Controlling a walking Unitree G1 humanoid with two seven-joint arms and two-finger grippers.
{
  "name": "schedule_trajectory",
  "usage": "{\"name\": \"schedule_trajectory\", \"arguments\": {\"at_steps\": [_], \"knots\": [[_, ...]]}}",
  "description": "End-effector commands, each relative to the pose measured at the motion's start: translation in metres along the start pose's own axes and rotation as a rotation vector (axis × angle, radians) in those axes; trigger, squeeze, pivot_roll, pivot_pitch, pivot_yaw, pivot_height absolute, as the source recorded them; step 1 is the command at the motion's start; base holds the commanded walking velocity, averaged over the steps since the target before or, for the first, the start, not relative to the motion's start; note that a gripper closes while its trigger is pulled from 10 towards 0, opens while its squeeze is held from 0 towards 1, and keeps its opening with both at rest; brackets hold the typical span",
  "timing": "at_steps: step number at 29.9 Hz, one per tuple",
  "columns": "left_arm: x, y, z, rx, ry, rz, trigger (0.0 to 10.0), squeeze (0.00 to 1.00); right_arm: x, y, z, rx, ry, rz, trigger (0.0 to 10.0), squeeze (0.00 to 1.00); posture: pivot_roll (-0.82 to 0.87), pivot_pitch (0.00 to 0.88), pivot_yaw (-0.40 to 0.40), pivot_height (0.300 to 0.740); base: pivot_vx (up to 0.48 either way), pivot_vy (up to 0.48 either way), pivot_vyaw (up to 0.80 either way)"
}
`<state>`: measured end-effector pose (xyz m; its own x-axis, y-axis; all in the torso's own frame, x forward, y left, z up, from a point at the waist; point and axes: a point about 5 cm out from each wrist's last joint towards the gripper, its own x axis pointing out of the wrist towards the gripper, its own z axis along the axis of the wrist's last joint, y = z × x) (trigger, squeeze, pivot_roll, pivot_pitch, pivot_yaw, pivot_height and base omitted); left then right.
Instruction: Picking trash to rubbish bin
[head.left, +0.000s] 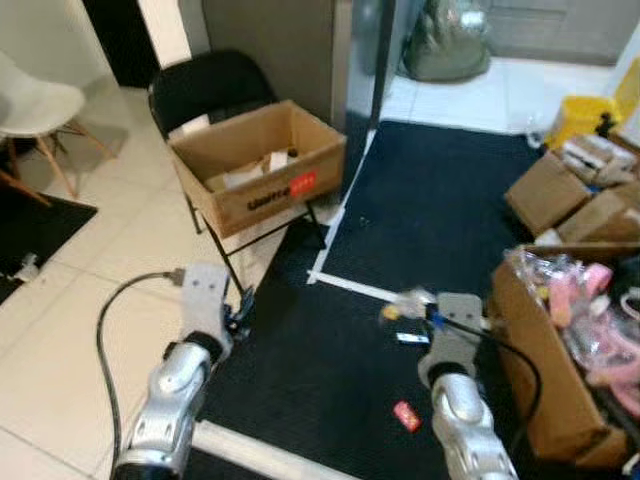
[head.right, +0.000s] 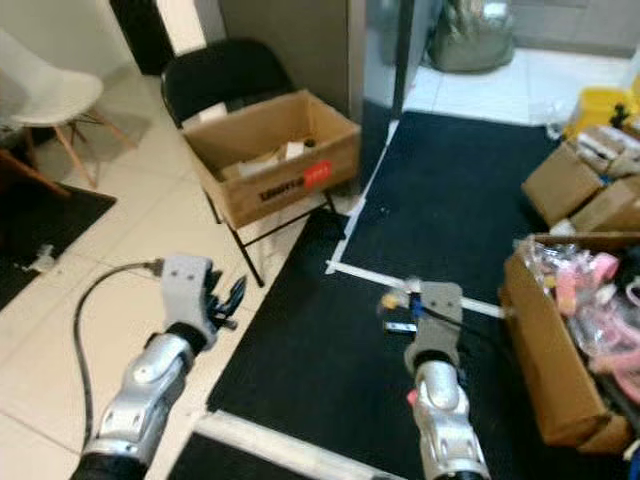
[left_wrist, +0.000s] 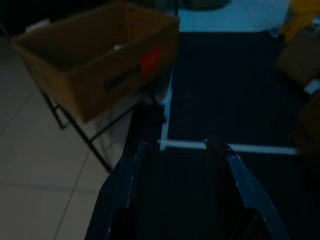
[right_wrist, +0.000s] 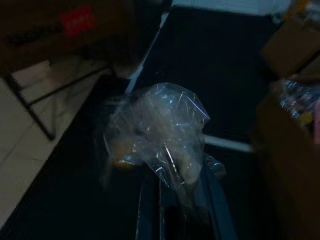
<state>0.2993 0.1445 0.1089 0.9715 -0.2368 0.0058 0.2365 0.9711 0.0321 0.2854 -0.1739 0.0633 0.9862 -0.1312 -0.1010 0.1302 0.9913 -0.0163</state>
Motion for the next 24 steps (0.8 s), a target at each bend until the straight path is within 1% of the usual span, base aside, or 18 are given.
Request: {"name": "schedule_trajectory", "arguments": {"at_steps": [1,7,15,24], "knots": [[-0.0046,0.0068,-0.0106,0.002,0.04,0.024,10.0,0.06,-0.0028,0.0089,-0.0059,0.022,0.013,0.016,10.0,0.0,-0.02,0.129,0.062,0.74,0.334,0.0,0.0],[-0.0034,0.0085,-0.0117,0.003,0.042,0.025,10.0,0.07,-0.0037,0.0114,-0.009,0.03,0.015,0.024,10.0,0.0,-0.02,0.133,0.063,0.74,0.335,0.0,-0.34],[-0.003,0.0087,-0.0116,0.001,0.038,0.027,10.0,0.07,-0.0037,0.0091,-0.0097,0.029,0.013,0.021,10.0,0.0,-0.02,0.133,0.062,0.74,0.34,0.0,0.0],[-0.0028,0.0085,-0.012,0.002,0.035,0.027,10.0,0.07,-0.0041,0.0103,-0.0116,0.03,0.015,0.026,10.0,0.0,-0.02,0.134,0.059,0.74,0.34,0.0,0.0]]}}
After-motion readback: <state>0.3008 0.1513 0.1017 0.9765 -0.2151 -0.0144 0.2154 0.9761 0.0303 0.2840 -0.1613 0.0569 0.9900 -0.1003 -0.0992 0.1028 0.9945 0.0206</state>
